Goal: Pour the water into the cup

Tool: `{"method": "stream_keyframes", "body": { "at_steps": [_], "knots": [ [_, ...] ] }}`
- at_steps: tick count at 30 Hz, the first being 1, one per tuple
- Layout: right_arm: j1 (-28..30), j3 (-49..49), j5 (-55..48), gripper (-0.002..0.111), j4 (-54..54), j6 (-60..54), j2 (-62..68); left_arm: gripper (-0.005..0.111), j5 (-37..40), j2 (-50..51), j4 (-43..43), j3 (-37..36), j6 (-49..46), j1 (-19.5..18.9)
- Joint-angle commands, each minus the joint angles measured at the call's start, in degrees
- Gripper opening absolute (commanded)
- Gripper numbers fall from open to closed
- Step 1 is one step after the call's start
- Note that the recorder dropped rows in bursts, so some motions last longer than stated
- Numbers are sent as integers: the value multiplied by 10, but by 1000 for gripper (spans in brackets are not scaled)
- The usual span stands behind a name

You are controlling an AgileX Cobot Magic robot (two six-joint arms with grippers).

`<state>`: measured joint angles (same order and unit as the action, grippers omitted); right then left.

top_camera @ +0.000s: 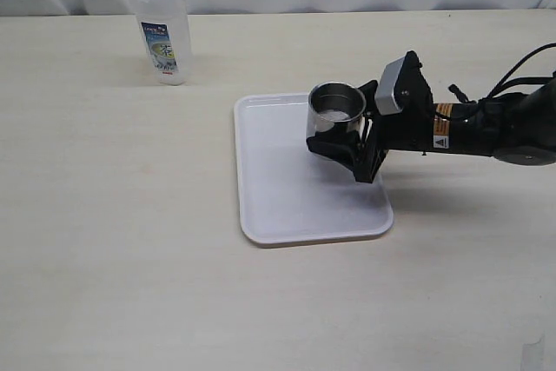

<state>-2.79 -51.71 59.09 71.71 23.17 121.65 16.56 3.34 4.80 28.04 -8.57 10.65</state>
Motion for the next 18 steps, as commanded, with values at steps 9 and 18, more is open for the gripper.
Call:
{"method": "stream_keyframes", "body": {
  "at_steps": [9,18],
  "knots": [
    [0,-3,73,4,-40,-48,41,101,44,-33,4,-6,-4,-1],
    [0,-15,86,4,-46,-58,65,101,45,-33,2,-6,-4,-1]
  ]
}}
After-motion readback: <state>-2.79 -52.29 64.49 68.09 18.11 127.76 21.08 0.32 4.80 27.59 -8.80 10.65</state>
